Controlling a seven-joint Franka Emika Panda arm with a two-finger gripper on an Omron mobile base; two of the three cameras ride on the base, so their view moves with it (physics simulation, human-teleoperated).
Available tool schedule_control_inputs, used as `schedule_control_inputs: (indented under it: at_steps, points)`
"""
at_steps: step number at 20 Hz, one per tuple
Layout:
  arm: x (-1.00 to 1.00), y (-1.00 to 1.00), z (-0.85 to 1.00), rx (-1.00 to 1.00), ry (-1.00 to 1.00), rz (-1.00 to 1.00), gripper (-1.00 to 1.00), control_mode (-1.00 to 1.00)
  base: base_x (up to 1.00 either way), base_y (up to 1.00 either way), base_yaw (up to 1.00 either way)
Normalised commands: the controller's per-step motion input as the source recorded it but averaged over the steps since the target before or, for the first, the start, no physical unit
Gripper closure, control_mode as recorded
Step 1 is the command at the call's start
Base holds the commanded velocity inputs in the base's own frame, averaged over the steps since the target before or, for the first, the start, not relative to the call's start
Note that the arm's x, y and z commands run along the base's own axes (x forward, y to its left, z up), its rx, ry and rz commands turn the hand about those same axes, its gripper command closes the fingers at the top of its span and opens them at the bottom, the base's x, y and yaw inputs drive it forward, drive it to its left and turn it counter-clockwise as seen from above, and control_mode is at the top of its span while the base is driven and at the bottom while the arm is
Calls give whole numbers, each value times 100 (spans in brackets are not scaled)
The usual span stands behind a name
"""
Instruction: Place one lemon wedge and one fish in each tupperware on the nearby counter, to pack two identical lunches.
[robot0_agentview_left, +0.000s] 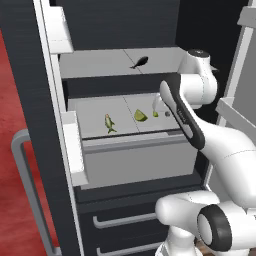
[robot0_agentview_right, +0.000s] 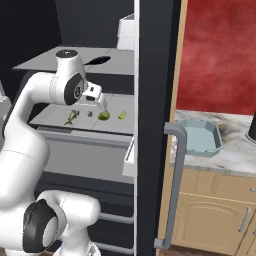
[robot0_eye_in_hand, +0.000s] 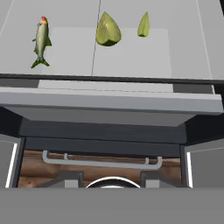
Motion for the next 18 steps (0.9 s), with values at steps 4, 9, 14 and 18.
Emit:
schedule_control_inputs:
  at_steps: [4,9,14,18]
  points:
    - [0,0,0,0,0,0,-100,-100,0,0,0]
    - [-18,-11,0,0,-3,0,-100,-100,0,0,0]
    - [-25,-23,-1,0,0,-1,-100,-100,0,0,0]
    - [-5,-16,-38,-4,-5,-21,-100,-100,0,0,0]
